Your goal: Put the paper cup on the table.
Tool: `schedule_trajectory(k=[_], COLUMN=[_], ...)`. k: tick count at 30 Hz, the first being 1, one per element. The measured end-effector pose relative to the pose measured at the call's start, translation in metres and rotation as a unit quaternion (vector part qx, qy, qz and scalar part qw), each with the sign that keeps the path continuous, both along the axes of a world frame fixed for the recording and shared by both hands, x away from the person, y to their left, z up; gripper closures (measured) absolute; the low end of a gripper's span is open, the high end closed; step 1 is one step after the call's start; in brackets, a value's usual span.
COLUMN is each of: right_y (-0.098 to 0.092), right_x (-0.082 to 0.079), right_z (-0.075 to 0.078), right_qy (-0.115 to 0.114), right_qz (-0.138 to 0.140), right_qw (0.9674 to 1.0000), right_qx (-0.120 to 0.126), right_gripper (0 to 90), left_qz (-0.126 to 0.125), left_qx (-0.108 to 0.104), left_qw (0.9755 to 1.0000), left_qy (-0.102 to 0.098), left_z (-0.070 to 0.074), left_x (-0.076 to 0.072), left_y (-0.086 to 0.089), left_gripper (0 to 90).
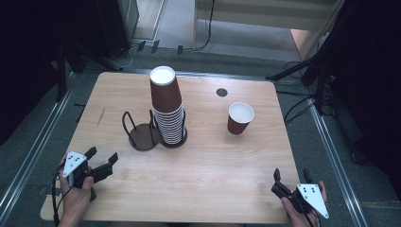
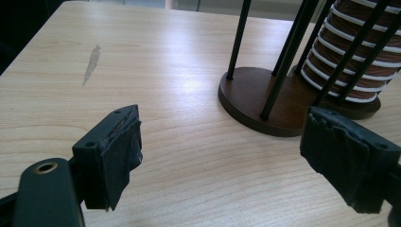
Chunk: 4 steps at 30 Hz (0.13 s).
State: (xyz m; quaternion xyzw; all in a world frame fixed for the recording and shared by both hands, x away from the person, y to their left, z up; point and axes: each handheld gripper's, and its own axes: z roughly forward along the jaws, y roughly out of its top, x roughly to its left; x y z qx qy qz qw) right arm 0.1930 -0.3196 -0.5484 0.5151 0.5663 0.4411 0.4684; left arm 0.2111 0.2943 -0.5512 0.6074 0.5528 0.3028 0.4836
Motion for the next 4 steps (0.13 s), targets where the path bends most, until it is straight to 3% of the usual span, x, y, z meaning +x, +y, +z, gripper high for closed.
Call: schedule_trajectory(k=[4], right_y=[-0.0007], right_x=[0.0003], right_z=[0.0001], right_qy=[0.002], right_qz=[0.001], right_qw=[1.0000], right_qx=[0.005], right_gripper=[4.8], left_qz=[0.001], left_qx=[-0.001], left_qw=[1.0000], left_qy=[-0.002], left_z=[0.0000], left_x=[0.0004], left_y=[-0.0001], left_gripper=[14.2])
